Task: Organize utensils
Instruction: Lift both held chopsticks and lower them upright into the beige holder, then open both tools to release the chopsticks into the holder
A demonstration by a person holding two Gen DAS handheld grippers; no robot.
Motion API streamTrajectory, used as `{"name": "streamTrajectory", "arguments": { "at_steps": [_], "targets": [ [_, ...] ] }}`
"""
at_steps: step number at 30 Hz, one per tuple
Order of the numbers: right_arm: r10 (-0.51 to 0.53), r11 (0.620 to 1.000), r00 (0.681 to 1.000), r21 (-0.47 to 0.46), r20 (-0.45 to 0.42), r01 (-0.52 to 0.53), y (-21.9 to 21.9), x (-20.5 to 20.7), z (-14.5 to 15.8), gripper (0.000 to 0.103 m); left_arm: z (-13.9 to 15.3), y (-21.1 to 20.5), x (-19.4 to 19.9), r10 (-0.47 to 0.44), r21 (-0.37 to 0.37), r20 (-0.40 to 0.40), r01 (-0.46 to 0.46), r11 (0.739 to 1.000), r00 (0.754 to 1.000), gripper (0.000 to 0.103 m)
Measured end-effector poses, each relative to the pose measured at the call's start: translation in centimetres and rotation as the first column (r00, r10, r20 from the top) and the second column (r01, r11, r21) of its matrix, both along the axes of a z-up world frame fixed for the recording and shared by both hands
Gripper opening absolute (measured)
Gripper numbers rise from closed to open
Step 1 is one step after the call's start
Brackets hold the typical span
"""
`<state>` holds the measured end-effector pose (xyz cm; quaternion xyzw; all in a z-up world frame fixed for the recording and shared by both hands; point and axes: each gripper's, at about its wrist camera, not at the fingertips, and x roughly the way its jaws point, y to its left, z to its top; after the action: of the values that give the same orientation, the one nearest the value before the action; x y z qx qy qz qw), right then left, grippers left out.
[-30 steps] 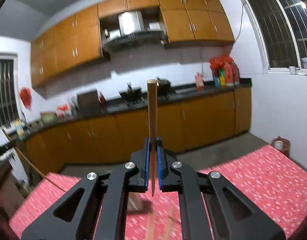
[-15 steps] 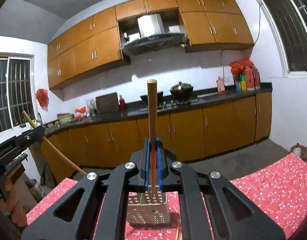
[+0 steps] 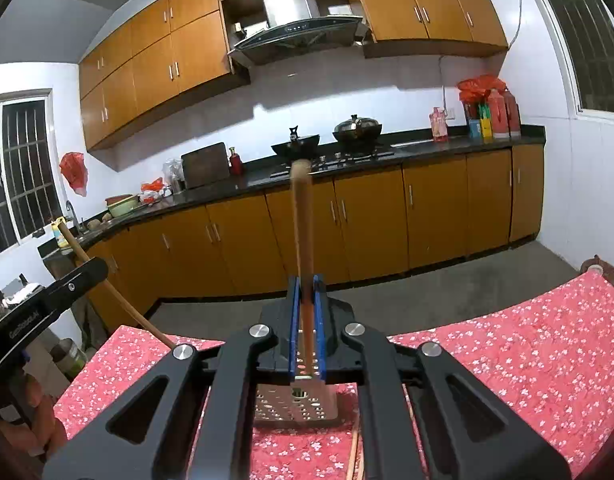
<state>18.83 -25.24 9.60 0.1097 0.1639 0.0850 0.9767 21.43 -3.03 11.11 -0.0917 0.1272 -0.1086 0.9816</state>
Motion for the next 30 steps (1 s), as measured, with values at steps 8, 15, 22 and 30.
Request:
{"name": "streamTrajectory", "arguments": {
  "at_steps": [8,15,22,30],
  "targets": [
    [-0.018,1.000,0.999,-0.007,0.051,0.018,0.0,-1.6,1.0,0.040,0.9,1.5,-1.5,0.029,-0.034,0.024,-0.028,0.999,0.999,0.025],
    [-0.068,0.997,0.996,-0.031,0.065,0.070,-1.9,-5.0,0.8,0.040,1.2,4.6,-4.9,0.082,-0.049,0.037,-0.080,0.996,0.996,0.039],
    [-0.145,0.987,0.969,-0.099,-0.199,0.127,-4.4,-4.8,-7.5,0.040,-5.1,7.7,-6.4,0.178,0.060,-0.124,-0.172,0.983,0.976,0.046],
    [-0.067,0.997,0.882,-0.063,-0.467,0.042,-3.8,-5.8,-17.1,0.021,-14.7,10.1,-6.8,0.204,0.092,-0.389,-0.183,0.979,0.898,0.045]
  ]
}}
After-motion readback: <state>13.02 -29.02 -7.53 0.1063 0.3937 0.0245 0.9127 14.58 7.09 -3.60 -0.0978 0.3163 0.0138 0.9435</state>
